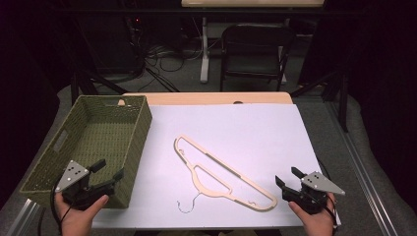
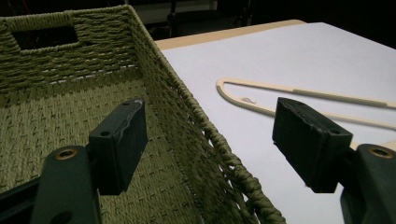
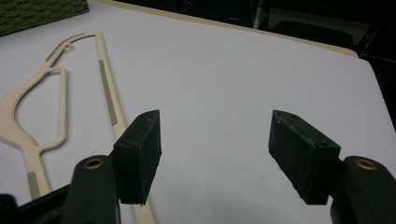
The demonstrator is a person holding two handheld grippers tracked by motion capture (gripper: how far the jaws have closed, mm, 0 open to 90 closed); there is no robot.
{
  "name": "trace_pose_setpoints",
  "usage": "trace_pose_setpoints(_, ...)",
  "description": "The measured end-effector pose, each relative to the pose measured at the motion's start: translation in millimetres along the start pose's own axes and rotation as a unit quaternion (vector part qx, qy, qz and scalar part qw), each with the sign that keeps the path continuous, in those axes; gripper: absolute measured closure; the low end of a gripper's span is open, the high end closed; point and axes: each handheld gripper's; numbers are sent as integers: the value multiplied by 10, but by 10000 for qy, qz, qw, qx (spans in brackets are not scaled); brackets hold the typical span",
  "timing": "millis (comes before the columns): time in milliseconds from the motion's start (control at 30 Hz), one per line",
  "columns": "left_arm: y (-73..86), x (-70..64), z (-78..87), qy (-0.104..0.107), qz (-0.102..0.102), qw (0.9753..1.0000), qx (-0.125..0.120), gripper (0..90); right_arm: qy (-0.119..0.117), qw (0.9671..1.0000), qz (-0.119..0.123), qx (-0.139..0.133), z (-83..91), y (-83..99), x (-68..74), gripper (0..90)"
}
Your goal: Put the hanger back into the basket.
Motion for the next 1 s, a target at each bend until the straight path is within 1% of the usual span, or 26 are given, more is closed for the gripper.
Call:
trace_pose_setpoints(100, -1, -1, -1, 6, 23, 10000, -25, 264, 5, 10000, 3, -12, -8, 2, 6, 367)
trace_pose_setpoints(133, -4, -1, -5, -1, 43, 10000, -35, 264, 15, 10000, 36, 73, -6, -4, 13, 375)
trace_pose_setpoints(167, -8, -1, -7, -15, 54, 10000, -42, 263, -2, 9999, 107, 98, -13, -6, 19, 376)
trace_pose_setpoints(200, -13, -1, -6, -24, 72, 10000, -23, 264, -30, 9996, 174, 208, -6, -15, 27, 379)
trace_pose_setpoints(233, -15, -3, -9, -23, 97, 9999, -27, 263, -48, 9995, 216, 220, -16, -17, 39, 380)
trace_pose_setpoints(267, -17, -5, -9, -27, 103, 9999, -23, 261, -41, 9996, 240, 174, -31, -17, 53, 379)
trace_pose_setpoints(300, -19, -8, -8, -19, 109, 9999, -14, 260, -53, 9993, 276, 229, -32, -25, 62, 380)
trace_pose_setpoints(400, -30, -6, -2, -2, 109, 9999, -39, 256, -163, 9989, 348, 272, -62, -62, 92, 391)
trace_pose_setpoints(467, -41, -3, -3, 37, 156, 9998, -76, 252, -205, 9984, 391, 364, -73, -101, 116, 391)
trace_pose_setpoints(500, -47, -5, -7, 43, 150, 9999, -70, 251, -233, 9982, 398, 386, -84, -119, 126, 395)
trace_pose_setpoints(533, -54, -10, -12, 51, 141, 9999, -56, 250, -306, 9979, 319, 482, -104, -160, 139, 398)
trace_pose_setpoints(567, -58, -17, -16, 74, 135, 9999, -48, 250, -306, 9979, 319, 482, -104, -160, 139, 402)
trace_pose_setpoints(633, -65, -32, -31, 123, 145, 9998, -69, 243, -392, 9972, 290, 563, -129, -209, 143, 426)
trace_pose_setpoints(667, -72, -39, -36, 137, 122, 9998, -45, 241, -414, 9968, 327, 608, -141, -237, 144, 442)
trace_pose_setpoints(700, -78, -48, -43, 156, 108, 9998, -26, 237, -466, 9961, 338, 672, -155, -269, 146, 449)
trace_pose_setpoints(800, -106, -64, -60, 159, 33, 9999, 10, 237, -549, 9932, 478, 908, -215, -392, 153, 453)
trace_pose_setpoints(833, -119, -73, -68, 160, 3, 9999, 36, 237, -593, 9917, 473, 1033, -240, -442, 153, 453)
trace_pose_setpoints(867, -128, -77, -76, 172, -35, 9998, 49, 236, -648, 9896, 481, 1193, -267, -512, 157, 454)
trace_pose_setpoints(933, -147, -84, -87, 187, -72, 9998, 79, 234, -701, 9875, 539, 1303, -309, -605, 163, 458)
trace_pose_setpoints(1000, -156, -89, -99, 192, -61, 9998, 81, 231, -817, 9847, 531, 1442, -362, -702, 169, 461)
Point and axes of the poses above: each handheld gripper's, and its own axes: z roughly backward along the jaws, y roughly out of its underside, x roughly to its left, and after that the axes turned 6 degrees about -x, right-handed
